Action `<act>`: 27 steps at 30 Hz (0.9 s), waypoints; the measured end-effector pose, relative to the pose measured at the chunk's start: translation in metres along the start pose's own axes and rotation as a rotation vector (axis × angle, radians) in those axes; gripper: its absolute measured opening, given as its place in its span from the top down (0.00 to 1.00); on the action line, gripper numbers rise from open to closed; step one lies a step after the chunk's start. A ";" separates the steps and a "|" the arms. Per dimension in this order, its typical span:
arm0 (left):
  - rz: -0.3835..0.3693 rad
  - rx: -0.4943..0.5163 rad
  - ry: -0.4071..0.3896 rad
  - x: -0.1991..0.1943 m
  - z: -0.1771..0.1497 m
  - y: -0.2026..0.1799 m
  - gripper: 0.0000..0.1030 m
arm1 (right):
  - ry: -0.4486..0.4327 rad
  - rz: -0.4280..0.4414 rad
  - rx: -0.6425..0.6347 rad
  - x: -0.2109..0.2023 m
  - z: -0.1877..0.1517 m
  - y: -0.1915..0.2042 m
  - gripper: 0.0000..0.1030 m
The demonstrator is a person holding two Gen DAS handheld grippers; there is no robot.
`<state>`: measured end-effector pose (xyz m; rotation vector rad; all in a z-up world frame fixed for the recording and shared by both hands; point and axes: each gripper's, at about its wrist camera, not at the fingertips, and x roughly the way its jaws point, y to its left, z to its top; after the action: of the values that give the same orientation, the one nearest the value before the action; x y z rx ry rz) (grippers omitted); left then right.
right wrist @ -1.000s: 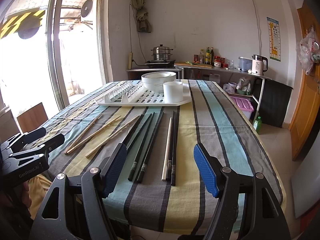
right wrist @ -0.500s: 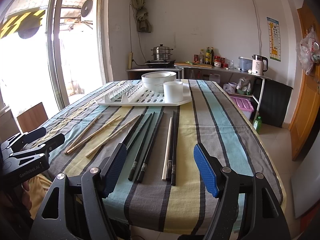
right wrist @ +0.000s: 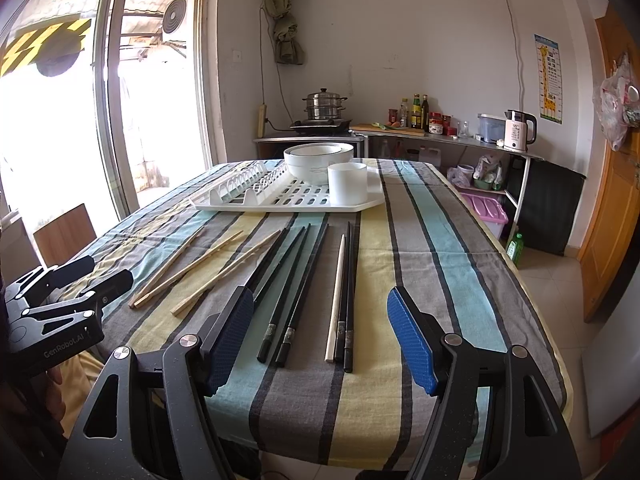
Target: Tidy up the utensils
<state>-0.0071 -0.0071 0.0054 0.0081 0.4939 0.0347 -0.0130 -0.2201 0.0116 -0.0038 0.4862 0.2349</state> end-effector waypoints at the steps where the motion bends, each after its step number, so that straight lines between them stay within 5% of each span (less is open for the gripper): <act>1: -0.001 -0.001 0.001 0.001 0.000 0.000 0.28 | 0.000 -0.001 -0.001 0.000 0.000 0.000 0.32; 15: -0.044 0.011 0.100 0.037 0.012 0.007 0.28 | 0.035 -0.001 -0.026 0.025 0.013 -0.004 0.32; 22: -0.083 0.037 0.154 0.068 0.030 0.011 0.37 | 0.090 0.023 -0.025 0.057 0.030 -0.013 0.33; 27: -0.109 0.064 0.199 0.091 0.045 0.010 0.49 | 0.148 0.028 -0.022 0.086 0.043 -0.022 0.45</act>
<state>0.0942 0.0063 0.0014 0.0404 0.6932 -0.0876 0.0855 -0.2200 0.0088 -0.0358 0.6309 0.2688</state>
